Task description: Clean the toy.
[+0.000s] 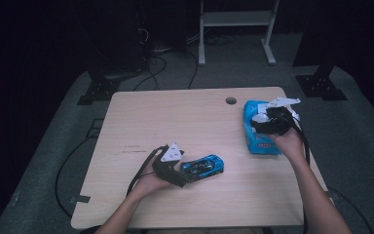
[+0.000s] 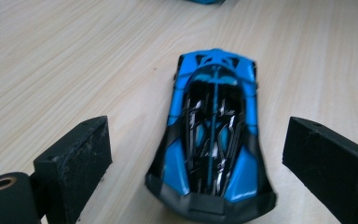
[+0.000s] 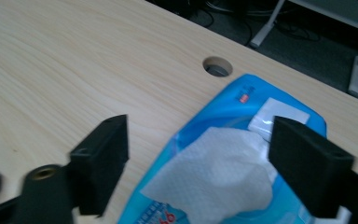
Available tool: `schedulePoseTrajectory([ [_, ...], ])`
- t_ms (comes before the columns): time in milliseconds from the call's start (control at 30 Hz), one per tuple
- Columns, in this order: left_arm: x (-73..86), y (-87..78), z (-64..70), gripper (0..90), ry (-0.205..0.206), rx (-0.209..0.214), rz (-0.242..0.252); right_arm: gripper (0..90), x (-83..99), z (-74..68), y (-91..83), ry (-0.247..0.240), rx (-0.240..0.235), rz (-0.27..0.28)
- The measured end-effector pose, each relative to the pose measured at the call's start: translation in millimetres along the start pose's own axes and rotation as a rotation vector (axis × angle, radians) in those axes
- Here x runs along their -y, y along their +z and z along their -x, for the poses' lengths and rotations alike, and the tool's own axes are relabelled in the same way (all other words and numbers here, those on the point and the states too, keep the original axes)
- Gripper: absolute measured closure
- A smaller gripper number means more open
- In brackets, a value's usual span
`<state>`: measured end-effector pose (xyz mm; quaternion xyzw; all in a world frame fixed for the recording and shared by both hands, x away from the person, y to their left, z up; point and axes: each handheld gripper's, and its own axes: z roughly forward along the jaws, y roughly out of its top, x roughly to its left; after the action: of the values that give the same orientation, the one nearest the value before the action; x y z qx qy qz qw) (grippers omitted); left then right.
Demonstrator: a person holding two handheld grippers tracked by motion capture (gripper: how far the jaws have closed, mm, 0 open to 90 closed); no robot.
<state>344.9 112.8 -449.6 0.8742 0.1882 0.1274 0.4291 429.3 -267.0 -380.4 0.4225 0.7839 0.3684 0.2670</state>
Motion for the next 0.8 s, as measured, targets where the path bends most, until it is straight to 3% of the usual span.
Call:
schedulePoseTrajectory([
  [200,1.6,0.6,-1.4,7.2,-0.001,0.006,-0.008,22.4,13.0,9.2,17.1,0.035,0.009,-0.043],
  [367,1.7,1.4,-0.9,7.2,0.001,-0.002,-0.008,29.3,17.9,12.5,27.3,0.044,0.024,-0.08],
  [400,1.4,0.7,-0.7,7.2,0.007,-0.016,-0.007,39.2,18.7,14.2,28.2,0.037,0.034,-0.078],
  [533,0.8,-1.3,-2.2,7.2,0.0,-0.03,0.0,53.2,21.6,18.9,29.1,0.051,0.036,-0.092],
  [567,0.8,-1.3,-2.2,7.2,0.0,-0.03,0.0,53.2,21.6,18.9,29.1,0.051,0.036,-0.092],
  [600,1.1,-1.5,-2.1,7.2,0.003,-0.036,0.002,67.3,22.5,21.2,27.1,0.05,0.034,-0.093],
  [633,1.1,-1.5,-2.1,7.2,0.003,-0.036,0.002,67.3,22.5,21.2,27.1,0.05,0.034,-0.093],
  [667,1.6,-1.9,-2.4,7.2,0.007,-0.035,-0.004,77.9,22.7,23.9,22.6,0.052,0.039,-0.088],
  [800,2.8,-1.7,-2.7,7.2,0.005,-0.048,-0.009,84.4,22.9,25.7,14.9,0.043,0.036,-0.062],
])
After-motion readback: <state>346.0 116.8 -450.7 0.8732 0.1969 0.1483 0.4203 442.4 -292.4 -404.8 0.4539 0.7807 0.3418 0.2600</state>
